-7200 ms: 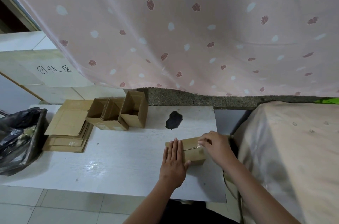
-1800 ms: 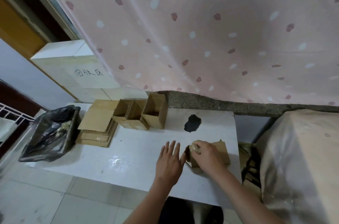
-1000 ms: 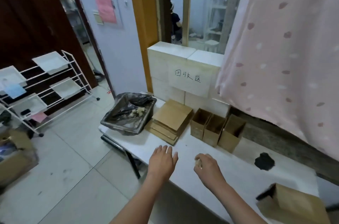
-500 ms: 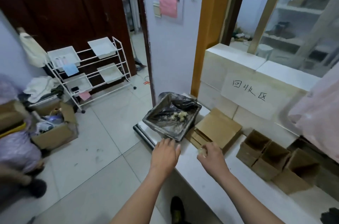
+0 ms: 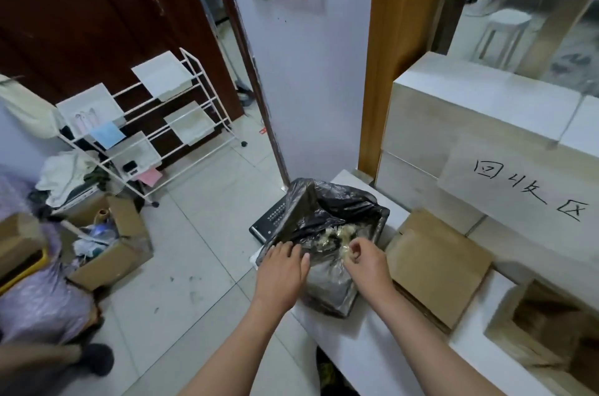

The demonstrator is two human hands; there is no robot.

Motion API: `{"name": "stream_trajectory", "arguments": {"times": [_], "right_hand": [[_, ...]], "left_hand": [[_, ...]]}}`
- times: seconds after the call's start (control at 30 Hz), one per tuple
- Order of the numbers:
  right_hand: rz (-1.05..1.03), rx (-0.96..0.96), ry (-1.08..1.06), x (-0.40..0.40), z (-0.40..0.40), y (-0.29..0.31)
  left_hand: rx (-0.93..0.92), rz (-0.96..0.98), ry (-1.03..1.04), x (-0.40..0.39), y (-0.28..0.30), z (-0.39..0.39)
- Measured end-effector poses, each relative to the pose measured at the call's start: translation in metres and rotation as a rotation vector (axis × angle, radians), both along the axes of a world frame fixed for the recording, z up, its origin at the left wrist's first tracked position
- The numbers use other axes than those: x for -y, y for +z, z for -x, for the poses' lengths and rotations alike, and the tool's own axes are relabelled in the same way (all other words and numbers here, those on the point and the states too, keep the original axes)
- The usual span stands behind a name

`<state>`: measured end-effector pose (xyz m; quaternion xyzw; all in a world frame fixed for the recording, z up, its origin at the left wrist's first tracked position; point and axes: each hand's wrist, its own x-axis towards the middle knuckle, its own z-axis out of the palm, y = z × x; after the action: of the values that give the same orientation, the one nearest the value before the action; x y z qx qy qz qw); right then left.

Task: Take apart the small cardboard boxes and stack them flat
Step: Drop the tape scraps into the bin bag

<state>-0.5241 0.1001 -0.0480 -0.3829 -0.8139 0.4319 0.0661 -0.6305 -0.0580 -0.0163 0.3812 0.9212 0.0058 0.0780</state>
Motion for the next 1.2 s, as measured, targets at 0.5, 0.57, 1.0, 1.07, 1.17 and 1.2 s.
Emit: {"name": "stream_trajectory", "arguments": {"times": [0.5, 0.57, 1.0, 1.07, 1.17, 1.2], "right_hand": [[-0.275, 0.280, 0.144, -0.060, 0.113, -0.068], [-0.313, 0.352, 0.171, -0.062, 0.122, -0.079], [-0.455, 0.598, 0.260, -0.056, 0.144, -0.100], [-0.438, 0.593, 0.252, -0.056, 0.146, -0.098], [-0.382, 0.588, 0.227, -0.055, 0.145, -0.095], [-0.359, 0.578, 0.227, -0.055, 0.145, -0.093]], "left_hand": [[0.174, 0.088, -0.023, -0.056, -0.052, 0.071], [0.186, 0.089, -0.040, -0.060, -0.057, 0.077], [0.211, 0.055, -0.112, -0.072, -0.063, 0.112], [0.217, 0.062, -0.115, -0.071, -0.062, 0.113], [0.224, 0.077, -0.115, -0.068, -0.061, 0.111], [0.224, 0.085, -0.114, -0.067, -0.060, 0.110]]}}
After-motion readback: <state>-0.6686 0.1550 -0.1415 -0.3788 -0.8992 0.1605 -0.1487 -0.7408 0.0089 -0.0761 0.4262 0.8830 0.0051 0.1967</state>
